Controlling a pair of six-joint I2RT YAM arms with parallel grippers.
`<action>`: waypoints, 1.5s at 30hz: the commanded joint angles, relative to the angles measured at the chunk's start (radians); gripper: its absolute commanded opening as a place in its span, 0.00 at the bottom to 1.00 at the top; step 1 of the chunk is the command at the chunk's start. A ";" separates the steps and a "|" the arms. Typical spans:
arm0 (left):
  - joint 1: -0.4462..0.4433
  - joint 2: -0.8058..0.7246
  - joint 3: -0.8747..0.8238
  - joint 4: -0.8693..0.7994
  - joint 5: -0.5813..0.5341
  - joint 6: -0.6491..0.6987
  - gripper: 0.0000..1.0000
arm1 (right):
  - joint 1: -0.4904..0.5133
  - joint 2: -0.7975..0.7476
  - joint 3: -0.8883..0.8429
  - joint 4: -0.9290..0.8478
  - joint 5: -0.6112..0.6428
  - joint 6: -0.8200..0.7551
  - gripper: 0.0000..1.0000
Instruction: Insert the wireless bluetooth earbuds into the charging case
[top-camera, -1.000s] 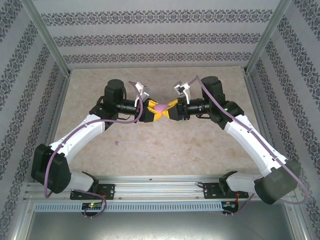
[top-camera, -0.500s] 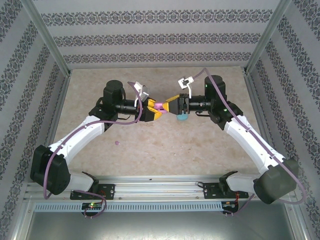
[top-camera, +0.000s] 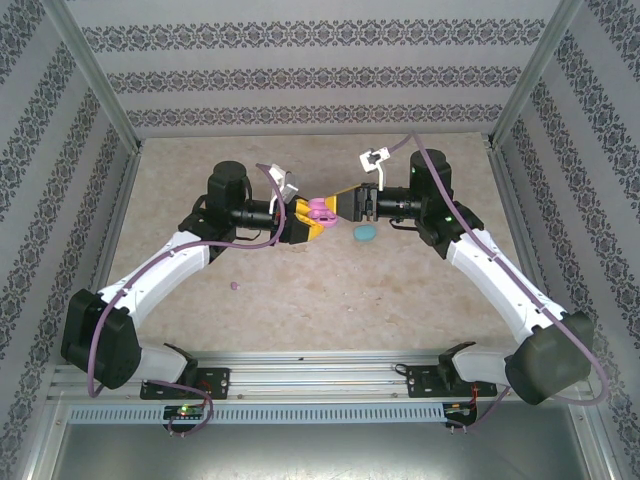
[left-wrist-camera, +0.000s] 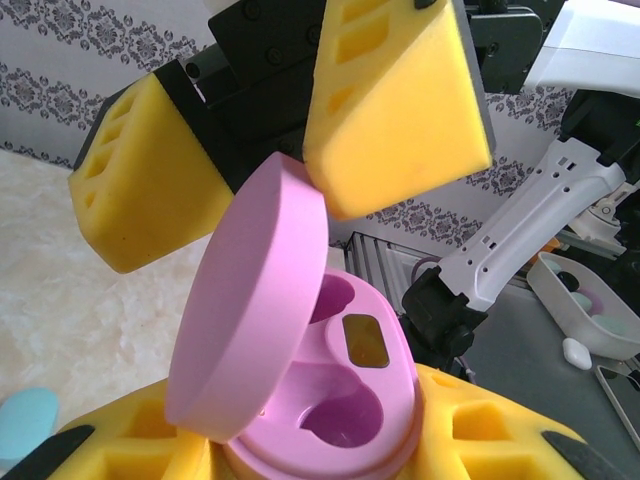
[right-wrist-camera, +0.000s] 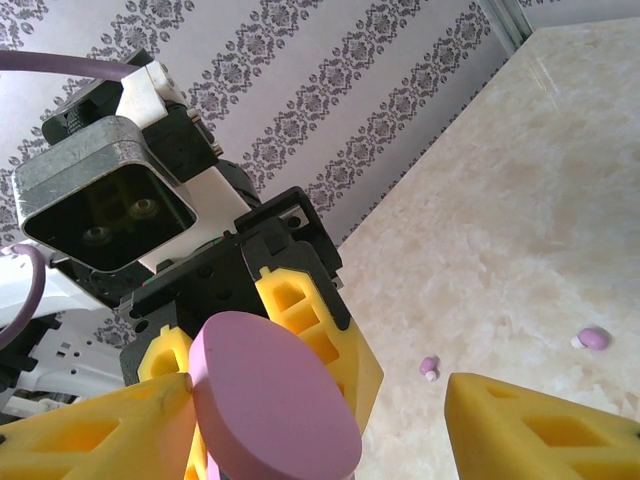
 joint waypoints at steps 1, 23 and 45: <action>-0.010 -0.002 0.019 0.063 0.051 -0.012 0.15 | -0.010 0.024 -0.026 0.016 0.047 0.012 0.67; -0.010 0.008 0.021 0.105 0.061 -0.059 0.15 | 0.003 0.097 0.033 0.021 0.129 0.046 0.68; 0.001 0.017 0.013 0.100 0.030 -0.046 0.17 | 0.006 -0.058 -0.016 0.009 0.124 0.019 0.75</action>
